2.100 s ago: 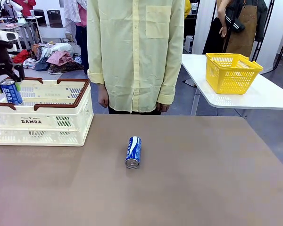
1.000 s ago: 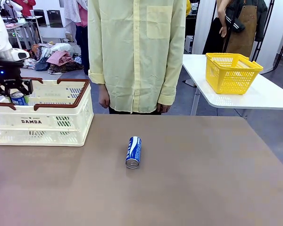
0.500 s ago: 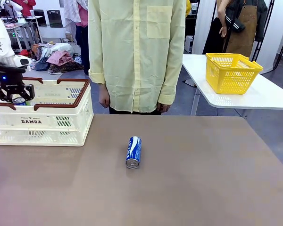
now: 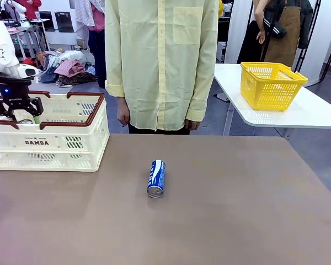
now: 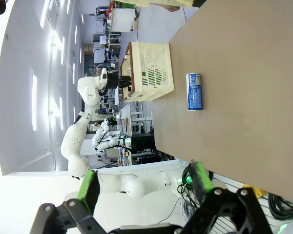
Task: Place the drinks into the Shopping basket.
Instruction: Pick up one drink and place it into the Shopping basket.
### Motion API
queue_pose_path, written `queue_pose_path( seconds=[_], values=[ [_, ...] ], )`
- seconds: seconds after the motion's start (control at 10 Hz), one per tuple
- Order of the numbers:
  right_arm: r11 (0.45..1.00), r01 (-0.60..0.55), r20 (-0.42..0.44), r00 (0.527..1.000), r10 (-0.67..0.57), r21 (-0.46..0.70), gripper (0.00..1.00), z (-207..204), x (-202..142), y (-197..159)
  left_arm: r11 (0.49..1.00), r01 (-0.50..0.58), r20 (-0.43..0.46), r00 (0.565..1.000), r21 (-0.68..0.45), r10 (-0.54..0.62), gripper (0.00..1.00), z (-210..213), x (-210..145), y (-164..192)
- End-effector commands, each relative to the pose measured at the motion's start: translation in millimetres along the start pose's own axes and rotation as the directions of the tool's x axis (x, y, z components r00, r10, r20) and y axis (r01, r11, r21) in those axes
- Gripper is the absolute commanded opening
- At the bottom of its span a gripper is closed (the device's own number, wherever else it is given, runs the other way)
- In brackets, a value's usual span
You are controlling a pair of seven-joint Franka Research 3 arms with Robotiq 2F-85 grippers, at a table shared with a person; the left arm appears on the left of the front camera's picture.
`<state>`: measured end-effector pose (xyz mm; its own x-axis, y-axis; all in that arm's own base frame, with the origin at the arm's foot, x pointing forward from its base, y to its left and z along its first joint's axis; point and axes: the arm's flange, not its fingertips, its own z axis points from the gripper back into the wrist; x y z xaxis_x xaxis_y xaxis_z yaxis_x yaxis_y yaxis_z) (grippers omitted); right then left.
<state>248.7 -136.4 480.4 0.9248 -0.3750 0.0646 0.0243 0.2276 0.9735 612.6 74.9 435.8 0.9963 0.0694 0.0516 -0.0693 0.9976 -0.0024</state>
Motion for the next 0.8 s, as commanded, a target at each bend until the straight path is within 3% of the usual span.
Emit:
queue_pose_path(
  seconds=[0.0, 0.4, 0.7],
  values=[
    [1.000, 0.010, 0.008, 1.000, -0.010, 0.018, 1.00, -1, 1, 5, 1.000, 0.024, -0.004, 1.000, 0.001, -0.023, 1.00, 2, 2, 2],
    [1.000, 0.010, 0.008, 1.000, -0.010, 0.018, 1.00, -1, 1, 5, 0.998, 0.054, 0.026, 0.998, -0.033, -0.053, 1.00, 14, -2, 5],
    [1.000, 0.010, 0.008, 1.000, -0.010, 0.018, 1.00, -1, 1, 5, 0.984, 0.099, 0.170, 0.983, -0.150, -0.073, 1.00, 98, -21, 15]
  ],
)
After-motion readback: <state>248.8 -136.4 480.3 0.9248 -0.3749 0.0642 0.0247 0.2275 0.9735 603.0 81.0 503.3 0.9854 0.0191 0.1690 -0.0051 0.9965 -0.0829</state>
